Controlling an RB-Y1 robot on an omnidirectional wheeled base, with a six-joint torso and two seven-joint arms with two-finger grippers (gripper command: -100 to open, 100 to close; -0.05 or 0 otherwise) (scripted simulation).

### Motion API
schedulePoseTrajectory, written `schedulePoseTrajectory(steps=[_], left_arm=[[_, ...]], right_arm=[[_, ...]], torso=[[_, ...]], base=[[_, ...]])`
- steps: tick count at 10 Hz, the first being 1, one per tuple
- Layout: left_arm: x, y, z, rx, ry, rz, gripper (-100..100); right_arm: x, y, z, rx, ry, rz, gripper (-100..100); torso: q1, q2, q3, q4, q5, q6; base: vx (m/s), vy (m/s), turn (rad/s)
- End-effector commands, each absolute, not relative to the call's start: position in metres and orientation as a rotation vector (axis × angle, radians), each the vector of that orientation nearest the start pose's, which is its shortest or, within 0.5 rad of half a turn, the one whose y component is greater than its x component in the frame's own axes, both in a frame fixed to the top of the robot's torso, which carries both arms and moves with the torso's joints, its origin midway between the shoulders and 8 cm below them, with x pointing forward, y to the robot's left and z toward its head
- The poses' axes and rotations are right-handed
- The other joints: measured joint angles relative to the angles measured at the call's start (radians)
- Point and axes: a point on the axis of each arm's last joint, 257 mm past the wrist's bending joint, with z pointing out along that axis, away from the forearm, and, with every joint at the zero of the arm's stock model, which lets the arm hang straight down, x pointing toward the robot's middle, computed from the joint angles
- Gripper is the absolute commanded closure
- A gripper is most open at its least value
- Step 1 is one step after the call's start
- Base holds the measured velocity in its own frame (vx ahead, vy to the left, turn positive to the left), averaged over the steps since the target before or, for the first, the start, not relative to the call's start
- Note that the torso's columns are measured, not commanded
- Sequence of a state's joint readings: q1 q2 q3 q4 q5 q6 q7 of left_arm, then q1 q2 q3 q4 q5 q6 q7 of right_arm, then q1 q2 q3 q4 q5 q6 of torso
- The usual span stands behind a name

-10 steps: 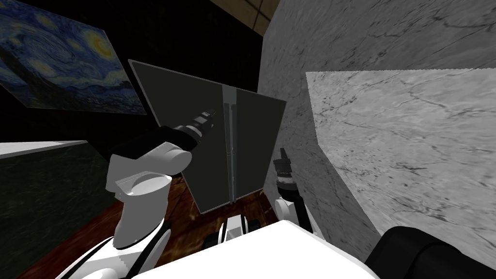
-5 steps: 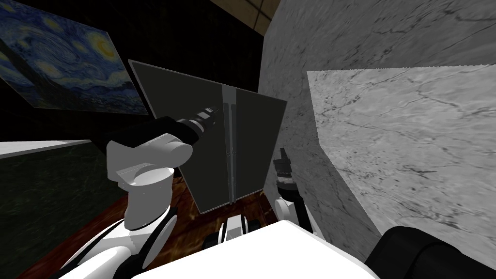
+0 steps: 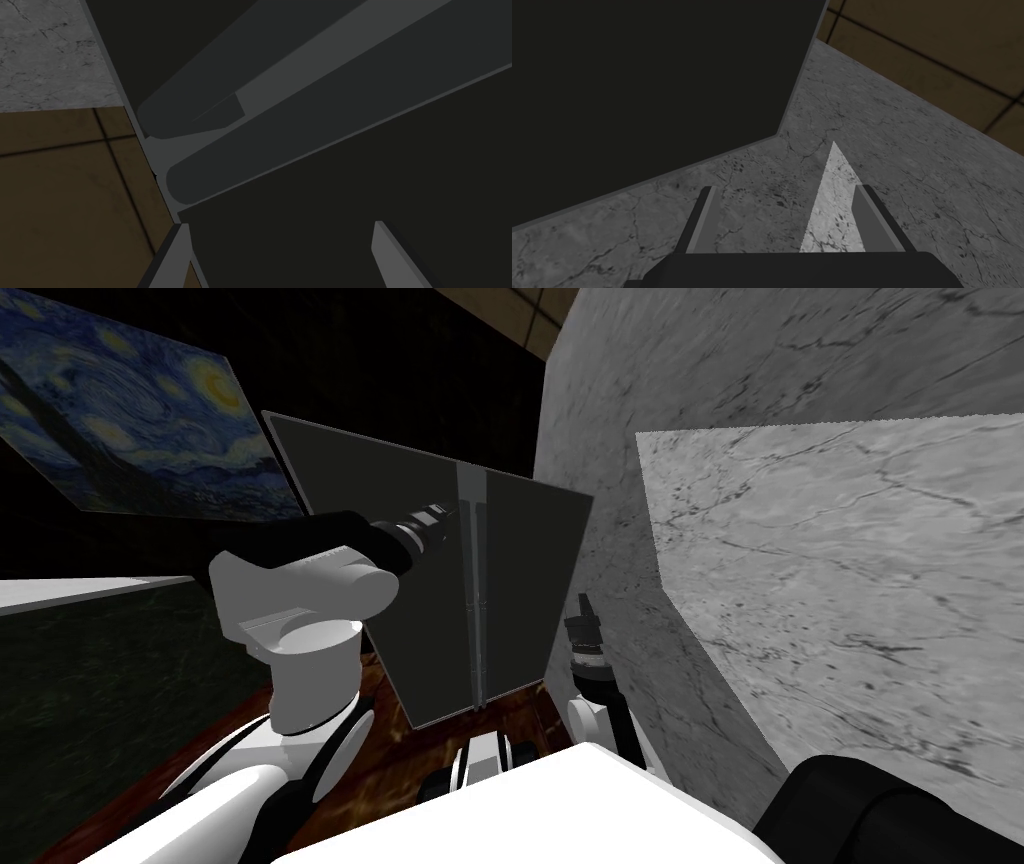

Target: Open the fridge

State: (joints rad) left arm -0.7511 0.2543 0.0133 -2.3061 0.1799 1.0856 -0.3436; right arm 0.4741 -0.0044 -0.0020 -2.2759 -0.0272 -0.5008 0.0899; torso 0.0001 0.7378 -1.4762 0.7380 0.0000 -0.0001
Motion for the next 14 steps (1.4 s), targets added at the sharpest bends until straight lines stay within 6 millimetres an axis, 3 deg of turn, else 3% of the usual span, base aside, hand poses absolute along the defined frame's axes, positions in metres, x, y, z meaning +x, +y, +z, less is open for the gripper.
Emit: schedulePoseTrajectory(steps=[1,6,9,11,14], left_arm=[[0.494,0.101,0.236,-0.401,1.292,-1.079,-100],[0.495,0.096,0.237,-0.410,1.351,-1.034,-100],[0.492,0.088,0.251,-0.391,1.383,-0.991,-100],[0.494,0.089,0.244,-0.406,1.409,-0.975,-100],[0.489,0.084,0.257,-0.393,1.439,-0.926,-100]], right_arm=[[0.346,-0.280,0.031,0.622,0.606,1.248,0],[0.346,-0.280,0.031,0.622,0.606,1.248,0],[0.346,-0.280,0.031,0.622,0.606,1.248,0],[0.346,-0.280,0.031,0.622,0.606,1.248,0],[0.346,-0.280,0.031,0.622,0.606,1.248,0]], torso=[[0.000,0.000,0.000,0.000,0.000,0.000],[0.000,0.000,0.000,0.000,0.000,0.000],[0.000,0.000,0.000,0.000,0.000,0.000],[-0.001,0.000,0.000,-0.001,0.000,0.001],[-0.001,-0.001,-0.001,-0.001,0.000,0.000]], base=[[0.024,-0.030,0.040],[0.013,-0.022,0.016],[0.016,-0.030,0.036],[0.011,-0.024,0.013],[0.016,-0.029,0.033]])
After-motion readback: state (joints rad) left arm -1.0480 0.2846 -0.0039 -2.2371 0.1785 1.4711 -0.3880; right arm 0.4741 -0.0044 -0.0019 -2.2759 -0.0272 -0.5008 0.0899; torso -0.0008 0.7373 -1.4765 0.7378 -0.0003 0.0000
